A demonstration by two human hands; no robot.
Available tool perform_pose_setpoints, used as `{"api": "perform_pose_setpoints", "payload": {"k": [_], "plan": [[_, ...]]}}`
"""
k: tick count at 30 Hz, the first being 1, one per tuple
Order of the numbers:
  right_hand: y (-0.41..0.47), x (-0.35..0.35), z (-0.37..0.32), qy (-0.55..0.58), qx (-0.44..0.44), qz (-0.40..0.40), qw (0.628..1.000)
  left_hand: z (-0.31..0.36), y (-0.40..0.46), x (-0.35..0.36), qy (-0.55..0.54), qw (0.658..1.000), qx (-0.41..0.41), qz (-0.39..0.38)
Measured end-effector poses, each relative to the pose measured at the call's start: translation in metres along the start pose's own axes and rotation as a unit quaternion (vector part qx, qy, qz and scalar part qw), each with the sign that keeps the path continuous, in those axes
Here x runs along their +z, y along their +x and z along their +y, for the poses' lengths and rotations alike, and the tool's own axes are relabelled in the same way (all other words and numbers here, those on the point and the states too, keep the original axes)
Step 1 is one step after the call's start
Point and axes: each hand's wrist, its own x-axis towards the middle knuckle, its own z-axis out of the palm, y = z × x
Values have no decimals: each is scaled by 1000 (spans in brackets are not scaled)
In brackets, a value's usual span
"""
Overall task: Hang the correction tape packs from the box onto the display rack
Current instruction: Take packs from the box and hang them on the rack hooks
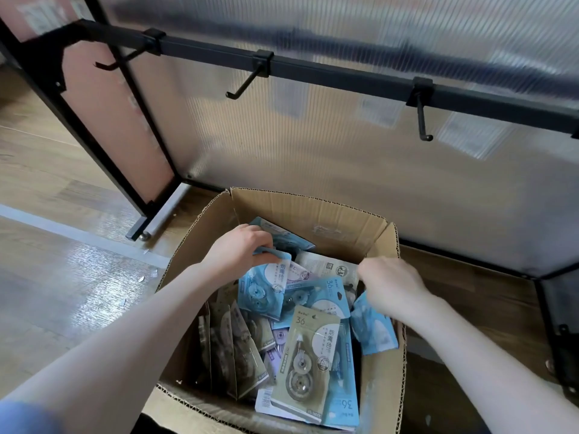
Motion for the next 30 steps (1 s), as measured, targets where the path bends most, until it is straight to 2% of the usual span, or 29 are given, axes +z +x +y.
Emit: {"api": "perform_pose_setpoints", "payload": {"k": [4,8,14,22,25,30], "plan": [[0,-10,12,56,34,65,996,-1,0,1,3,1000,-15,9],[3,-8,16,88,36,82,992,-1,-1,0,0,999,-42,19],[13,11,7,71,17,-13,997,-3,-3,-3,-8,996,-88,26],[6,13,1,43,-16,-149,988,-4,-2,-2,-14,995,-97,18],[3,12,0,59,-17,-83,995,-5,-2,-3,-18,995,-98,16],[3,-3,8,50,67,110,990,-1,-3,-8,-23,995,-96,7]]}}
